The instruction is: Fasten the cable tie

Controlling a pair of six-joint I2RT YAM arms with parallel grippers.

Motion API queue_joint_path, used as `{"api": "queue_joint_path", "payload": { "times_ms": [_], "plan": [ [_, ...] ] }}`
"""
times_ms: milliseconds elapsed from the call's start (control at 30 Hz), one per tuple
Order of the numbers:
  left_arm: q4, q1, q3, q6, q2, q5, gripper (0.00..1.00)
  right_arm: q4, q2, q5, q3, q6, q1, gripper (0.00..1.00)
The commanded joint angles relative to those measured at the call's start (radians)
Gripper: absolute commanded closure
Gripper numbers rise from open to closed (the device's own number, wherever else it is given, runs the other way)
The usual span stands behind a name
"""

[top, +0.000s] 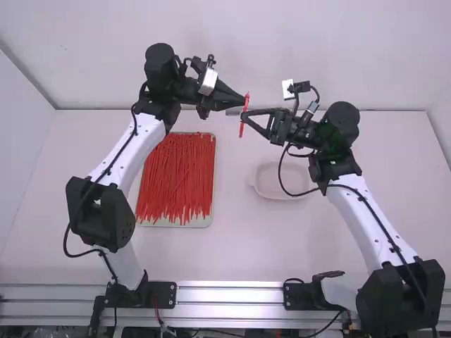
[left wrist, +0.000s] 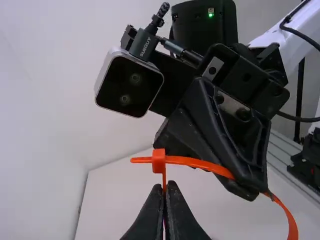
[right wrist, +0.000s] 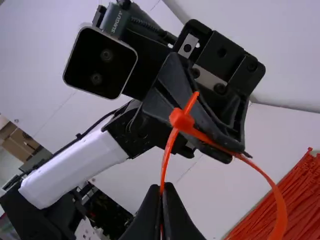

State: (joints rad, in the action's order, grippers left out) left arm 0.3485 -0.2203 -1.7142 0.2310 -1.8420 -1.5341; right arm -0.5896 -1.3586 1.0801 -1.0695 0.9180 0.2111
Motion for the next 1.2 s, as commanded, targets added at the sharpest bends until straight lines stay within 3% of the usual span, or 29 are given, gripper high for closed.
{"api": "queue_joint_path", "payload": {
  "times_ms": [0, 233, 1167],
  "plan": [
    [0.005, -0.008, 0.002, 0.013, 0.011, -0.03, 0.98, -0.028, -0.001, -0.031, -0.03, 0.028, -0.009, 1.0],
    [0.003, -0.029, 0.002, -0.006, 0.011, -0.031, 0.98, -0.067, -0.001, -0.084, -0.03, 0.023, 0.0, 1.0],
    [0.03, -0.073, 0.002, 0.013, 0.011, -0.032, 0.98, -0.118, -0.001, -0.024, -0.03, 0.081, -0.062, 1.0]
  ]
}}
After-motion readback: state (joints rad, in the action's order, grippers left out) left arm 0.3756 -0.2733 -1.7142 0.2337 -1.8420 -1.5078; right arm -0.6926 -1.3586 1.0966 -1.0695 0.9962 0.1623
